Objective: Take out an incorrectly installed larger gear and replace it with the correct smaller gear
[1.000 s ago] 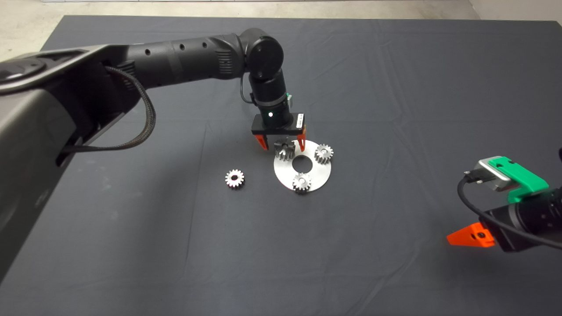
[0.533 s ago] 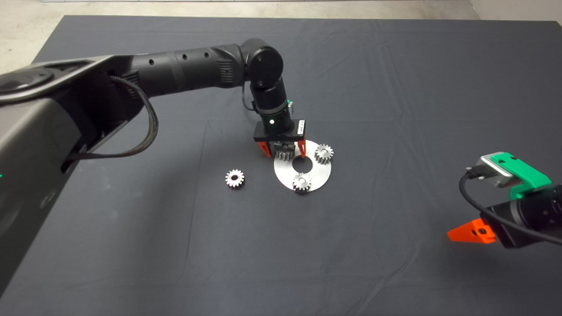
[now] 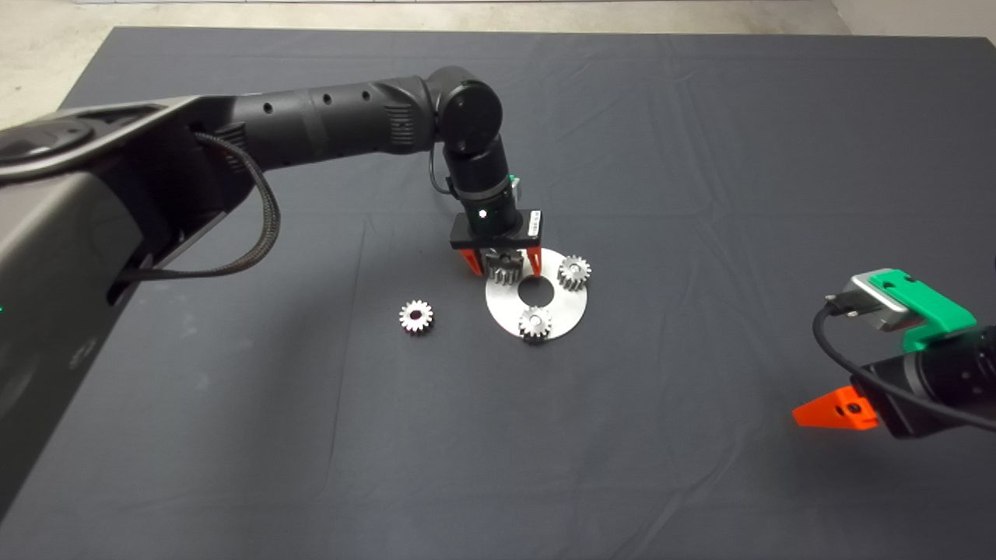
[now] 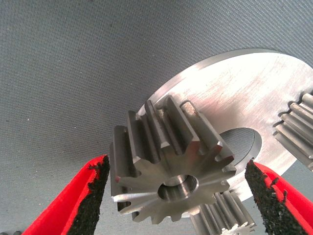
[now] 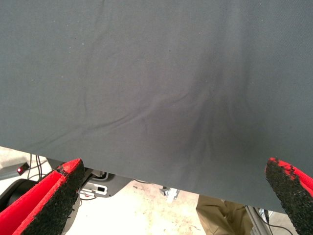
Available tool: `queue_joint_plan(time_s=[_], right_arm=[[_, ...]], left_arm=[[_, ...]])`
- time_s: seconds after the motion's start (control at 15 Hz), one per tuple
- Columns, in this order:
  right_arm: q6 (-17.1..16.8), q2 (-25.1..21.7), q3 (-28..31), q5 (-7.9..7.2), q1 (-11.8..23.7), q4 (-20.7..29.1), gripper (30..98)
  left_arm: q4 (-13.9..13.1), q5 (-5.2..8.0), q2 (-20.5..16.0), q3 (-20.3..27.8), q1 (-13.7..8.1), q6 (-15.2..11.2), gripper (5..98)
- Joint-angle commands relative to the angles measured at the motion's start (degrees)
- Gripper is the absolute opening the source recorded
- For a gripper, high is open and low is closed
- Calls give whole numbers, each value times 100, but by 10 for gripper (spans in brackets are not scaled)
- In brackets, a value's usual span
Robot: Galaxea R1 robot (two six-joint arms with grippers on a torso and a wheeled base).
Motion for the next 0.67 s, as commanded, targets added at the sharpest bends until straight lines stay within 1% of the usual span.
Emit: queue_joint_plan(time_s=[0.0, 0.13, 0.27, 0.53, 0.6], right_arm=[[-8, -8, 8, -4, 99, 190, 978], [-8, -8, 8, -4, 99, 187, 978], [-8, -8, 8, -4, 99, 190, 978], [-8, -16, 8, -4, 134, 190, 978], [-8, -16, 8, -4, 134, 190, 978]], left_arm=[[0, 28, 13, 46, -117, 24, 701], [0, 19, 13, 63, -117, 24, 701], [18, 26, 13, 90, -117, 24, 650], [35, 10, 13, 81, -91, 24, 649], [80, -35, 13, 81, -91, 24, 649]])
